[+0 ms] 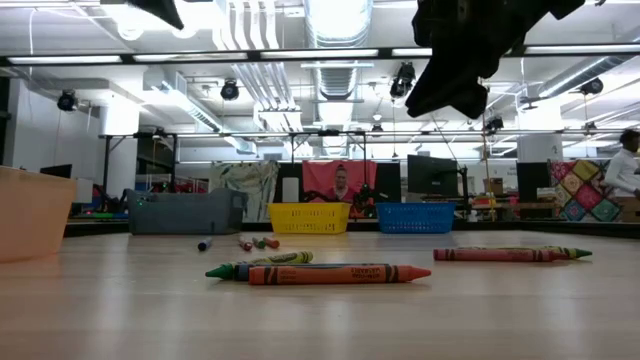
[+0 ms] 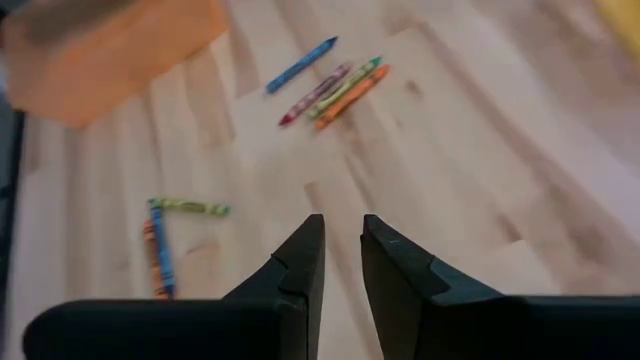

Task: Sort crayons
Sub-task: Put the green crayon into the yellow bin

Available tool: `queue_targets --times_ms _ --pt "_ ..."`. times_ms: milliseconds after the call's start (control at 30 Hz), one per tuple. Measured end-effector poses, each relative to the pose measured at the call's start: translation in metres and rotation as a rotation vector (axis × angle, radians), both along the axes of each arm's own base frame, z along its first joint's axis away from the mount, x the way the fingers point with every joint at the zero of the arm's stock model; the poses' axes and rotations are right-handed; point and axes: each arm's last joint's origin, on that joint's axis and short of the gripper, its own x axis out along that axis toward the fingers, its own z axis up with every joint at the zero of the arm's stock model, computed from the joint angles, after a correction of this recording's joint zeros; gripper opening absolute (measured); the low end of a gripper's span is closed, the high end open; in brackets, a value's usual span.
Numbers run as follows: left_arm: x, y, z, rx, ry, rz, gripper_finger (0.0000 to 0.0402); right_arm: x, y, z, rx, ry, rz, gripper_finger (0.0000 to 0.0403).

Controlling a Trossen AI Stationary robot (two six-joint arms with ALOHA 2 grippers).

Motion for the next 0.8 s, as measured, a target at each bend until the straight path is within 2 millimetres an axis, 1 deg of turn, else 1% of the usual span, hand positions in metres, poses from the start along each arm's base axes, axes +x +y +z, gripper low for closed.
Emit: queue_targets --times_ms 100,167,333,433,567,633,800 --pt "-0.001 0.008 0.001 0.003 -0.106 -0.045 0.0076 0.000 0.002 0.000 0.053 0.002 0.027 0.0059" --pt "-0.004 0.014 -0.002 -0.004 -0.153 -0.057 0.0076 0.000 0.005 0.000 0.084 0.005 0.039 0.0059" --pt "-0.006 0.032 -0.012 -0.033 -0.254 0.012 0.0075 -0.002 0.013 0.000 0.167 0.019 0.055 0.0059" --pt "-0.005 0.042 -0.023 -0.037 -0.271 0.066 0.0075 -0.002 0.018 -0.004 0.203 0.046 0.048 0.0059" --pt "0.000 0.057 -0.031 -0.035 -0.275 0.147 0.0075 -0.005 0.024 -0.013 0.251 0.140 0.020 0.0059" --pt "0.001 0.064 -0.035 -0.030 -0.271 0.180 0.0075 -0.008 0.026 -0.019 0.285 0.219 0.001 0.0059" --pt "0.005 0.078 -0.035 0.014 -0.282 0.211 0.0075 -0.012 0.033 -0.030 0.327 0.401 -0.038 0.0059"
